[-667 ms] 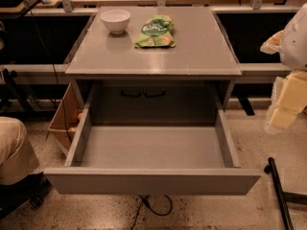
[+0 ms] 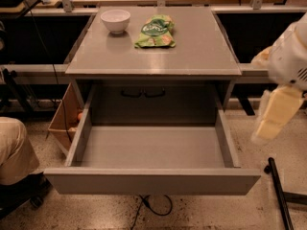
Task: Close top drawer
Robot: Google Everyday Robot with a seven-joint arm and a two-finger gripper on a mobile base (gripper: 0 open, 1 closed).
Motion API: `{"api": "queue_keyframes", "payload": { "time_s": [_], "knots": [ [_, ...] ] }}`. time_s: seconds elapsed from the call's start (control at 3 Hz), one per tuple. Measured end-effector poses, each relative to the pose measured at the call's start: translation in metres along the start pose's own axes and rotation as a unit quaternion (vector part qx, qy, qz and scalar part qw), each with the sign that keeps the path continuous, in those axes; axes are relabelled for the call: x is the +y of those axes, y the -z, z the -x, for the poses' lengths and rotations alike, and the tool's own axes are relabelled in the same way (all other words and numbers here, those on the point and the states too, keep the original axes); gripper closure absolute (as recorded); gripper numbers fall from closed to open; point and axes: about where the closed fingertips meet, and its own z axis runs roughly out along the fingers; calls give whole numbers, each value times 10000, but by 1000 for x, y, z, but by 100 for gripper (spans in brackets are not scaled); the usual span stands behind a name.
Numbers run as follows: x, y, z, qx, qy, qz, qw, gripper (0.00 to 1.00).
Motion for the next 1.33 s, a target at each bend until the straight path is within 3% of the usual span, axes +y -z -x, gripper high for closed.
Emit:
{"api": "queue_keyframes", "payload": {
  "time_s": [0.33,0.67,1.33],
  "knots": [
    [26,-83,7,-435,-280,561,9971,0],
    [51,-143,12,-723,-428,966,9918,0],
    [79,-225,38,-1294,-543,1282,9818,0]
  ]
}}
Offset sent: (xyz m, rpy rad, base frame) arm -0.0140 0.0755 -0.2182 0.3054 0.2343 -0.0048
